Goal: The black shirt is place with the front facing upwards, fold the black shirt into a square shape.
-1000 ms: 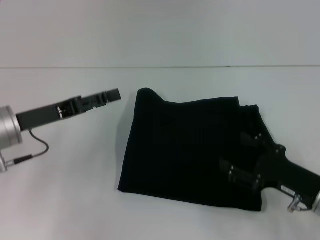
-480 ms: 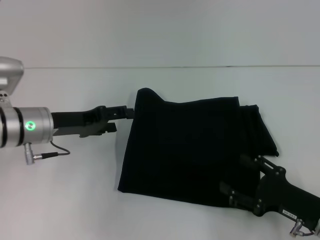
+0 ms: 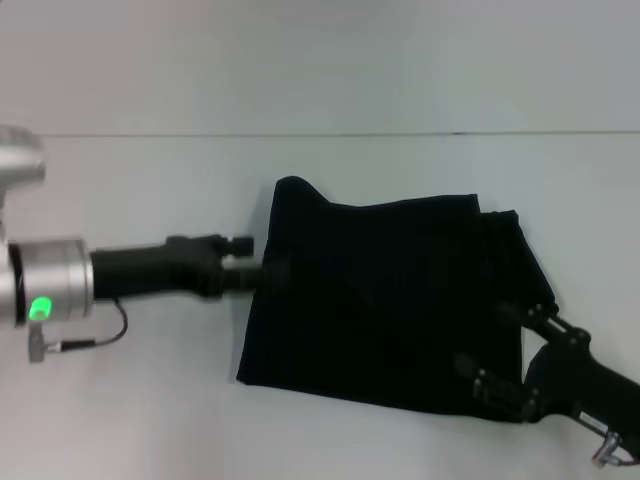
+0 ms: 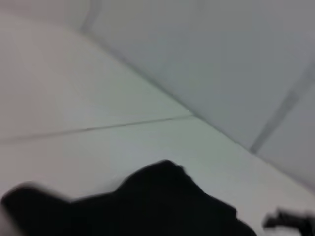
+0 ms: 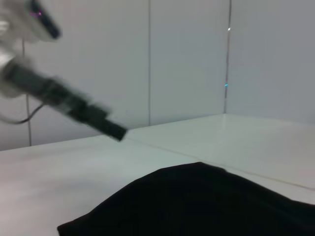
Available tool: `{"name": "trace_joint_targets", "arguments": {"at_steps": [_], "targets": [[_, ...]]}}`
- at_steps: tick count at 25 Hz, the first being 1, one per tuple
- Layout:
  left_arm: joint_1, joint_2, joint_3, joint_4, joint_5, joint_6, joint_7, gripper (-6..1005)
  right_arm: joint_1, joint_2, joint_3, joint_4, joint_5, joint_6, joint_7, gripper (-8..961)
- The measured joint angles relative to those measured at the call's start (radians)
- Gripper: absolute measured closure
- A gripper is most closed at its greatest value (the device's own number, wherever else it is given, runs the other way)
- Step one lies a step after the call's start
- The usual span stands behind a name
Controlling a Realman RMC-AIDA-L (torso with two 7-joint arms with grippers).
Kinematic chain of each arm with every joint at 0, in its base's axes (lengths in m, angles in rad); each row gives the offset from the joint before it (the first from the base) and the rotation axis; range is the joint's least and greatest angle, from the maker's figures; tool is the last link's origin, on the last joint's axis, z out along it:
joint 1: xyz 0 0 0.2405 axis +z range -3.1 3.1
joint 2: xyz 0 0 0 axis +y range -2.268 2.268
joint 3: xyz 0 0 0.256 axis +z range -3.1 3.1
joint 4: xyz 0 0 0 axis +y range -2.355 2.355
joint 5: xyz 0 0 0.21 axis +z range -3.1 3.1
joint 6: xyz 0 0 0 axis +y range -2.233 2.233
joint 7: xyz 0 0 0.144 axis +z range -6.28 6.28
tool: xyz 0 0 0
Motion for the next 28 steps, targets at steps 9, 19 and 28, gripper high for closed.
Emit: {"name": "trace_joint_targets", "arguments": {"at_steps": [9,19,28], "targets": [[0.15,-0.047,0.015,0.015,-0.002,0.017,0.421,116,0.01,0.0,0.009,0.001,-0.002,0.024,-0.023,59],[0.182,-0.05,-0.028,-0.071,0.002,-0.003,0.541,116,0.025,0.002,-0.001,0.001,-0.008,0.062,-0.026,59],[0.188,-0.049,-0.053,-0.084,-0.01,0.023,0.568,116,0.024,0.001,-0.009,0.001,-0.01,0.063,-0.026,59]]}}
